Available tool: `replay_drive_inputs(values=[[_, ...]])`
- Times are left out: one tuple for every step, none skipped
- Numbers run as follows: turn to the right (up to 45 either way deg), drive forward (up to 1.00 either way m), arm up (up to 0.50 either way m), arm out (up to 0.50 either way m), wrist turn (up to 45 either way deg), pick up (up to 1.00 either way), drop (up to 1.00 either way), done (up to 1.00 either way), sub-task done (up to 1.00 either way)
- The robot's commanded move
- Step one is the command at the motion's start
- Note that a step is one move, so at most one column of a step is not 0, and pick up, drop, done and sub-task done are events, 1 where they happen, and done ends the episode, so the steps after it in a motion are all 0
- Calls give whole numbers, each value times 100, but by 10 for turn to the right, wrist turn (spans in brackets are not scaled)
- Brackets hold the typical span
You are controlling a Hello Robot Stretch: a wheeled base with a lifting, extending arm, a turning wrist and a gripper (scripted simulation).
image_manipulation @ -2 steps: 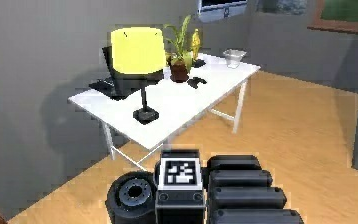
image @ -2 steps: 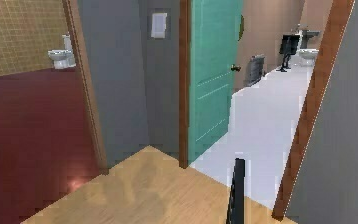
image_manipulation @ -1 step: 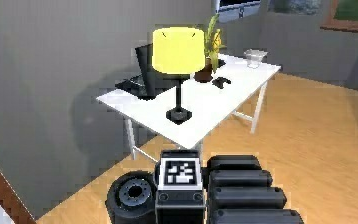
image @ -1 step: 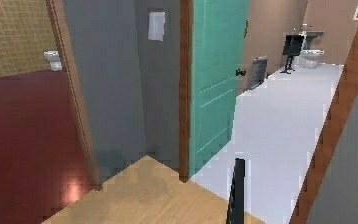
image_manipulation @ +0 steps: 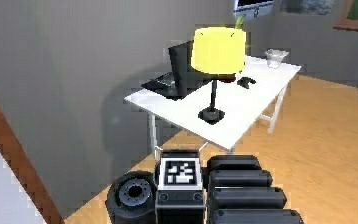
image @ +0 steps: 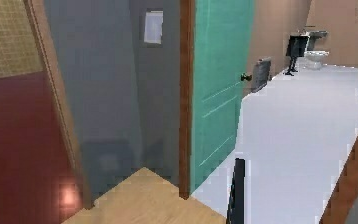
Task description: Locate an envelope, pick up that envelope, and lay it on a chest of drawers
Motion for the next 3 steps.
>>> replay_drive_inputs(values=[[180, 0, 0, 0, 0, 0, 0, 0, 0], [0, 90, 0, 0, 0, 0, 0, 0, 0], [450, 0, 0, 0, 0, 0, 0, 0, 0]])
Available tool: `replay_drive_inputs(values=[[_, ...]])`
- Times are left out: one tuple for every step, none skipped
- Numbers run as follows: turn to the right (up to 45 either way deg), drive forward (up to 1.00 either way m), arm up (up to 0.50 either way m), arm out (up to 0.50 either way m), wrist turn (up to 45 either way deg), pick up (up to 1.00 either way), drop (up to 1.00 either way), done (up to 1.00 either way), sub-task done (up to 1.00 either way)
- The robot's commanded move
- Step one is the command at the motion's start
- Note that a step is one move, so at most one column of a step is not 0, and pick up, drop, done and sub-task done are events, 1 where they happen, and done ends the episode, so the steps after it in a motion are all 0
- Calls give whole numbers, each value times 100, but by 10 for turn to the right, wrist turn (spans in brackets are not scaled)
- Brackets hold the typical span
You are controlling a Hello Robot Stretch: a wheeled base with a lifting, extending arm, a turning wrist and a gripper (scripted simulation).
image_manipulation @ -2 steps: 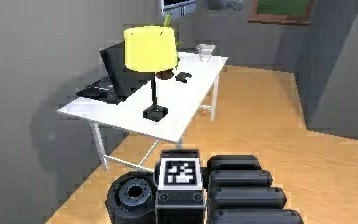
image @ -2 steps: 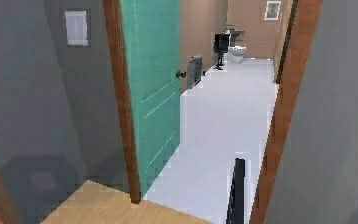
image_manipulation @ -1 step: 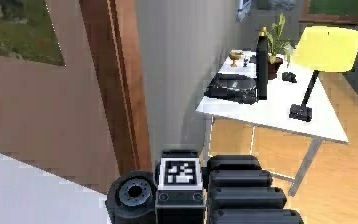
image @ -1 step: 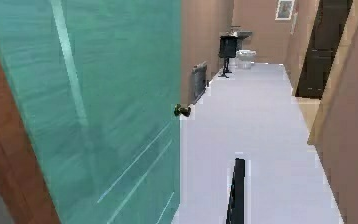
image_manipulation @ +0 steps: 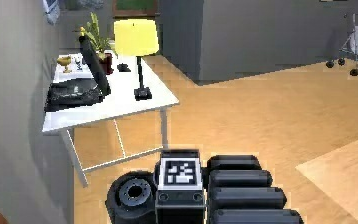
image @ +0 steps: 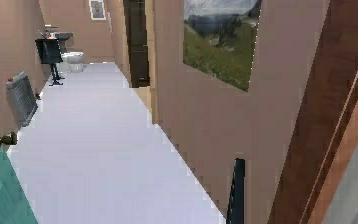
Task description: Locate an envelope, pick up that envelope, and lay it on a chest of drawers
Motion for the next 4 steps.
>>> replay_drive_inputs(values=[[0, 5, 0, 0, 0, 0, 0, 0, 0], [-210, 0, 0, 0, 0, 0, 0, 0, 0], [0, 30, 0, 0, 0, 0, 0, 0, 0], [30, 0, 0, 0, 0, 0, 0, 0, 0]])
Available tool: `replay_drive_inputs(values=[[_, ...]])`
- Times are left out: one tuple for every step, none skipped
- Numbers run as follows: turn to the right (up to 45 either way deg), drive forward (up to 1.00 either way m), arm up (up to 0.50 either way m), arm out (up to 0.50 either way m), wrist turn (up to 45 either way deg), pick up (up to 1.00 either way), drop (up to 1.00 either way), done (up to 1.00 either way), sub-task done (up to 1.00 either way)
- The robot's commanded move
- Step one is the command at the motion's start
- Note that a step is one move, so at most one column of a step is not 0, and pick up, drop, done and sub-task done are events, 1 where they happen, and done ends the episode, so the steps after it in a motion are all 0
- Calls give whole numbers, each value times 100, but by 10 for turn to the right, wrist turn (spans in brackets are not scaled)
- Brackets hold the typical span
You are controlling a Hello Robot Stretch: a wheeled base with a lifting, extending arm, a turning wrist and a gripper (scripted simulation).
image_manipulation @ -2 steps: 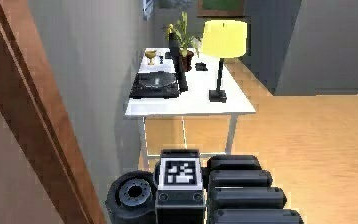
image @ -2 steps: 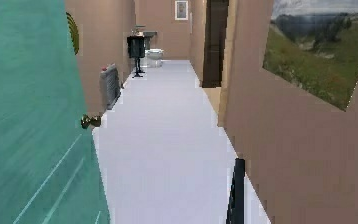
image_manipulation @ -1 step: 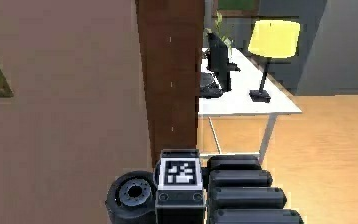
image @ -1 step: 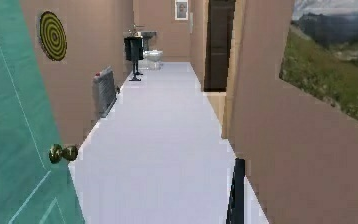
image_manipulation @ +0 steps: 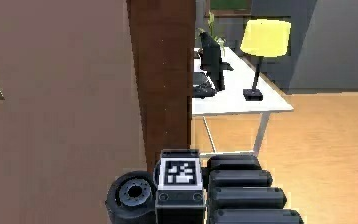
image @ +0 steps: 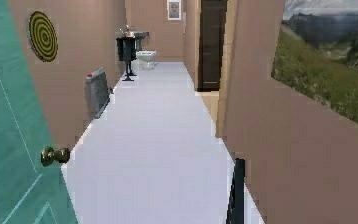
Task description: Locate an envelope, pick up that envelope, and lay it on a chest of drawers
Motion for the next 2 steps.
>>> replay_drive_inputs(values=[[-360, 0, 0, 0, 0, 0, 0, 0, 0], [0, 15, 0, 0, 0, 0, 0, 0, 0]])
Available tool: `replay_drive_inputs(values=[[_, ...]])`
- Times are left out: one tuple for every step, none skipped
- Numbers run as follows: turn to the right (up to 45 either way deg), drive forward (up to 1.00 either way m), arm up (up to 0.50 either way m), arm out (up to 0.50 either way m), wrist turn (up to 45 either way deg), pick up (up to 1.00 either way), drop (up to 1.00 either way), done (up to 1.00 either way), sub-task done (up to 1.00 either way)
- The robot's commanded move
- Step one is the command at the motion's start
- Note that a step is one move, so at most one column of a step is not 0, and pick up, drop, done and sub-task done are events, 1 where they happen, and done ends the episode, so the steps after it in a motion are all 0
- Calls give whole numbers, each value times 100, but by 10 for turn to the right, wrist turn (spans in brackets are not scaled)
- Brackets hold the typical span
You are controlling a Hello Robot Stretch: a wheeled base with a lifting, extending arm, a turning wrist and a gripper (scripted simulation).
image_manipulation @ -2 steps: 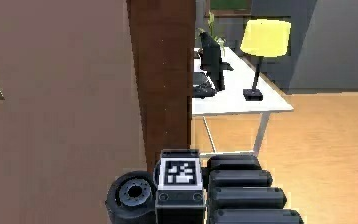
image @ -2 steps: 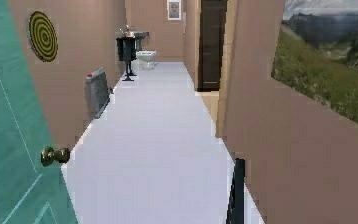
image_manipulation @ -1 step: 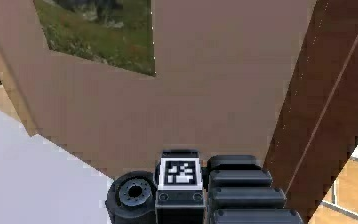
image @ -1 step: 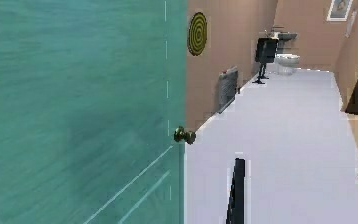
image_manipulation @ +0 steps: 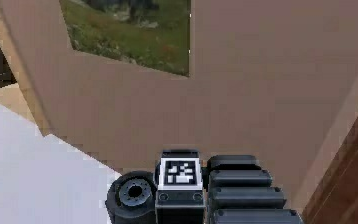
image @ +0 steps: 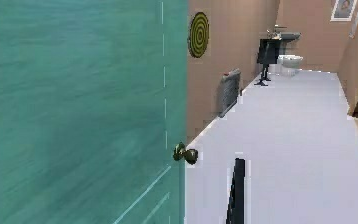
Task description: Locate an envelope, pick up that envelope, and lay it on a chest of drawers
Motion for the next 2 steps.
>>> replay_drive_inputs(values=[[450, 0, 0, 0, 0, 0, 0, 0, 0], [0, 30, 0, 0, 0, 0, 0, 0, 0]])
